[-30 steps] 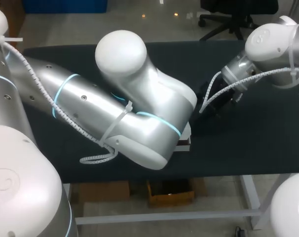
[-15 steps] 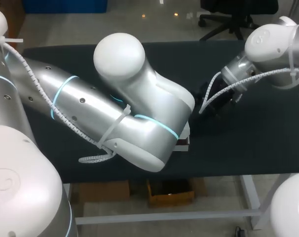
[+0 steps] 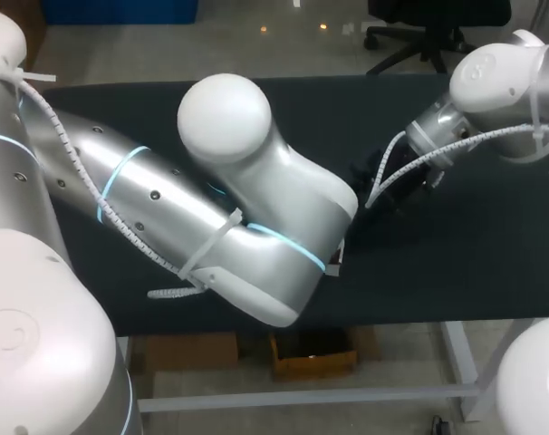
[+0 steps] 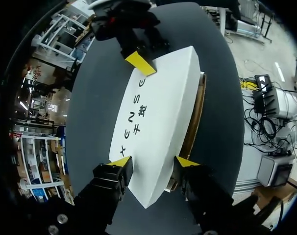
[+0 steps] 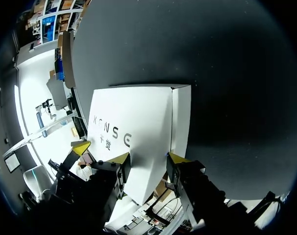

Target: Assemble the packaging by folding the flat box into shape, placing the metal phone stand inside, and closing the box properly

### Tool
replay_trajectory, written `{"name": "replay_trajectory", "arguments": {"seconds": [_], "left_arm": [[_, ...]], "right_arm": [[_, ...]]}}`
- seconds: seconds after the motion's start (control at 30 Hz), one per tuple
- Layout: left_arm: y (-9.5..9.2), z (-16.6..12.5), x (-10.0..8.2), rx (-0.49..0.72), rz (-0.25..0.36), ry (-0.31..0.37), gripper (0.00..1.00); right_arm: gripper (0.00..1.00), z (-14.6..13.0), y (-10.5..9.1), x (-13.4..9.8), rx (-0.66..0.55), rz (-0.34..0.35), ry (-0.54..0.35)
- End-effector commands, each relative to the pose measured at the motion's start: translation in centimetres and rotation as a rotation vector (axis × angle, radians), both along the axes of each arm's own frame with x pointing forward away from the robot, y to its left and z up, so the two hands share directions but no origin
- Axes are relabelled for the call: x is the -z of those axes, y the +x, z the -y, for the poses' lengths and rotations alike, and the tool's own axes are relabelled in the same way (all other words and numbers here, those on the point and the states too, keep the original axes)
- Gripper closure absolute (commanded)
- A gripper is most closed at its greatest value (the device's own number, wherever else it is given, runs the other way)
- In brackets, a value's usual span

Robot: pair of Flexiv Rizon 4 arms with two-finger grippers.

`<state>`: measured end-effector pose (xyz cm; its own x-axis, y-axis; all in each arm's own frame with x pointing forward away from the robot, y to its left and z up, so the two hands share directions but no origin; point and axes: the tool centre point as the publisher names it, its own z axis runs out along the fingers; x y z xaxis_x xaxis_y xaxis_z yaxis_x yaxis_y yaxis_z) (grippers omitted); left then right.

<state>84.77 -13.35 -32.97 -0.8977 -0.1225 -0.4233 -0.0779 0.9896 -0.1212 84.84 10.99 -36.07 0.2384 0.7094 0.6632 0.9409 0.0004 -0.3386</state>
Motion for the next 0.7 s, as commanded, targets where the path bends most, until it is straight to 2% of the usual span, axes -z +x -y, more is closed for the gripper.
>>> {"name": "replay_trajectory", "arguments": {"seconds": [0.03,0.13,0.33,0.7], "left_arm": [[0.0,0.5,0.7,-0.002,0.027,0.007,0.58],[0.1,0.6,0.8,0.001,0.032,0.010,0.62],[0.0,0.7,0.8,-0.006,0.039,0.007,0.78],[-1.3,1.1,0.5,-0.010,0.074,0.010,0.75]], "right_arm": [[0.55,0.1,0.2,0.1,-0.005,-0.004,0.005],[0.55,0.1,0.2,0.1,-0.006,-0.003,0.007],[0.55,0.2,0.3,0.1,-0.006,-0.004,0.008],[0.55,0.4,0.4,0.1,-0.007,-0.004,0.010]]}}
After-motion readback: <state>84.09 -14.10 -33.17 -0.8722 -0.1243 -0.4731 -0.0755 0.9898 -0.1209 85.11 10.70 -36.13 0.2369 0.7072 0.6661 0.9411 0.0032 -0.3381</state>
